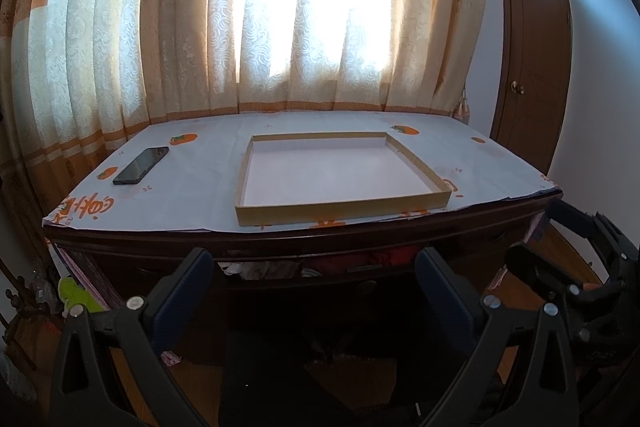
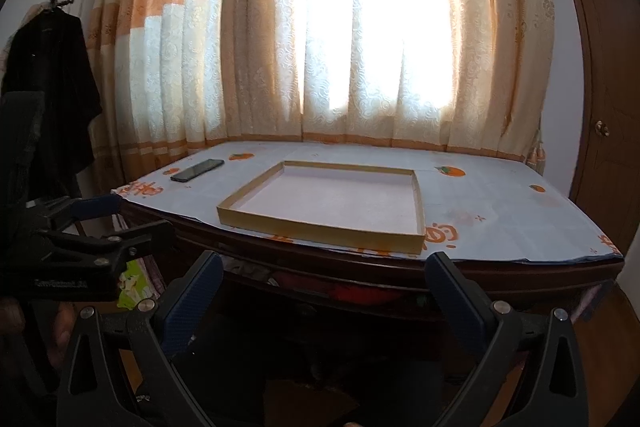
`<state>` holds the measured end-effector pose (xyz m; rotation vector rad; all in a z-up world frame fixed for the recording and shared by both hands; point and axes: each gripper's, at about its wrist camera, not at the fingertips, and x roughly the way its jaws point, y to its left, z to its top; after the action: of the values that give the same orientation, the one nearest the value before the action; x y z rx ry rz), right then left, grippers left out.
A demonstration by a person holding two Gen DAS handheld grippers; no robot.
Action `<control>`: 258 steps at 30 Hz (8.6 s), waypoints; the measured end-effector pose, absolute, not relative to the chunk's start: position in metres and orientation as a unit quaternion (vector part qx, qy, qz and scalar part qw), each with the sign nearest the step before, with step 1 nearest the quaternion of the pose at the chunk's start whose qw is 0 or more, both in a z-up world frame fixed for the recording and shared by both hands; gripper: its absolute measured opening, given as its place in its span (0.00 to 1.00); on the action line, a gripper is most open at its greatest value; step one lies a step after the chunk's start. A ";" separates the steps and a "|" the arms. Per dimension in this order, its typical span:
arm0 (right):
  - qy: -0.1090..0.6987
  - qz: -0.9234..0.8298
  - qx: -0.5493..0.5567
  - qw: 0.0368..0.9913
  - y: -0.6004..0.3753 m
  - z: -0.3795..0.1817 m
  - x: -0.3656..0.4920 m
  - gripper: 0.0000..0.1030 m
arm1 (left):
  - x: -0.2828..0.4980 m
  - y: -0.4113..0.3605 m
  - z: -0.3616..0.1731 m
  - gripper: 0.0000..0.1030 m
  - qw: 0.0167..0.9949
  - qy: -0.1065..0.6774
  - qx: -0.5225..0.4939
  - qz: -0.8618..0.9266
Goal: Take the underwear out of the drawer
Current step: 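Pull the wooden drawer open with the right hand, then lower both tools into the drawer toward the red clothing, then grasp red underwear with the left tool while the right tool grasps another red garment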
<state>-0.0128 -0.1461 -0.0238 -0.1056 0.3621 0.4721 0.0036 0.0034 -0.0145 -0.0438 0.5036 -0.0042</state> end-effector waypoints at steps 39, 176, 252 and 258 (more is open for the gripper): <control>-0.003 0.218 -0.087 0.972 -0.172 -0.133 0.125 0.99 | 0.050 -0.013 -0.076 1.00 0.953 0.303 -0.014 0.010; 0.197 0.247 -0.167 0.934 -0.186 -0.150 0.056 0.99 | 0.034 -0.011 -0.079 1.00 0.955 0.296 0.001 -0.002; 0.517 0.206 0.051 0.829 -0.194 -0.159 0.125 0.64 | 0.099 -0.055 -0.139 0.93 0.906 0.396 0.069 -0.134; 0.493 0.180 -0.014 0.851 -0.190 -0.156 0.126 0.64 | 0.113 -0.072 -0.154 0.77 0.883 0.429 0.102 -0.159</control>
<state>0.1257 -0.1901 -0.1557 -0.0301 1.0381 0.3781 0.1126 -0.0725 -0.1537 0.2132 0.8924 -0.3305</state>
